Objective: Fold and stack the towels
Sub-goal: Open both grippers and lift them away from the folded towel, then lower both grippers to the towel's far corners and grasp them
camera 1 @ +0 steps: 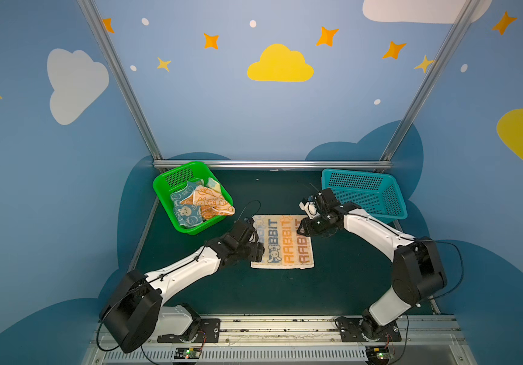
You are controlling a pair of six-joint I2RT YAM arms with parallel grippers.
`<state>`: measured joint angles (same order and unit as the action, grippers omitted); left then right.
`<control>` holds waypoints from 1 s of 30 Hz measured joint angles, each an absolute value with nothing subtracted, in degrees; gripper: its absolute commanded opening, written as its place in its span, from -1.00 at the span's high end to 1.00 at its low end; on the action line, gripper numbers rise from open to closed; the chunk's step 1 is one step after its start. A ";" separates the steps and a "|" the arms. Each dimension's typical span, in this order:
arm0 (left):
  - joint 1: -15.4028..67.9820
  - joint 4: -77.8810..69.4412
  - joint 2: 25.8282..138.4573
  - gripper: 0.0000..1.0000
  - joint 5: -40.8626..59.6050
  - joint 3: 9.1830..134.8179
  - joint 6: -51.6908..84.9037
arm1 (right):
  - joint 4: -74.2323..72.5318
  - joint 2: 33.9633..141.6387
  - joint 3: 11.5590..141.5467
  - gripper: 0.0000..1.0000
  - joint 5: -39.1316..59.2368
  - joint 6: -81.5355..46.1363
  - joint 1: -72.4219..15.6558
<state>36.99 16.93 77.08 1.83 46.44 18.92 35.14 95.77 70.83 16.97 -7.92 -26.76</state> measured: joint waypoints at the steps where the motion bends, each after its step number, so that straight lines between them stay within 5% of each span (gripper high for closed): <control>1: 36.27 17.10 78.28 -0.58 1.34 48.18 18.68 | 35.51 96.90 72.36 0.26 16.19 -6.98 -26.50; 15: 26.30 21.47 107.20 -0.51 2.48 75.13 14.15 | 44.12 116.40 95.61 0.26 8.05 6.22 -24.58; 30: 22.74 24.51 119.15 -0.44 5.56 86.15 12.36 | 51.16 126.69 107.53 0.27 7.51 9.63 -21.39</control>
<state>22.74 24.51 119.15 5.56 86.15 12.36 51.16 126.69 107.53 7.51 9.63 -21.39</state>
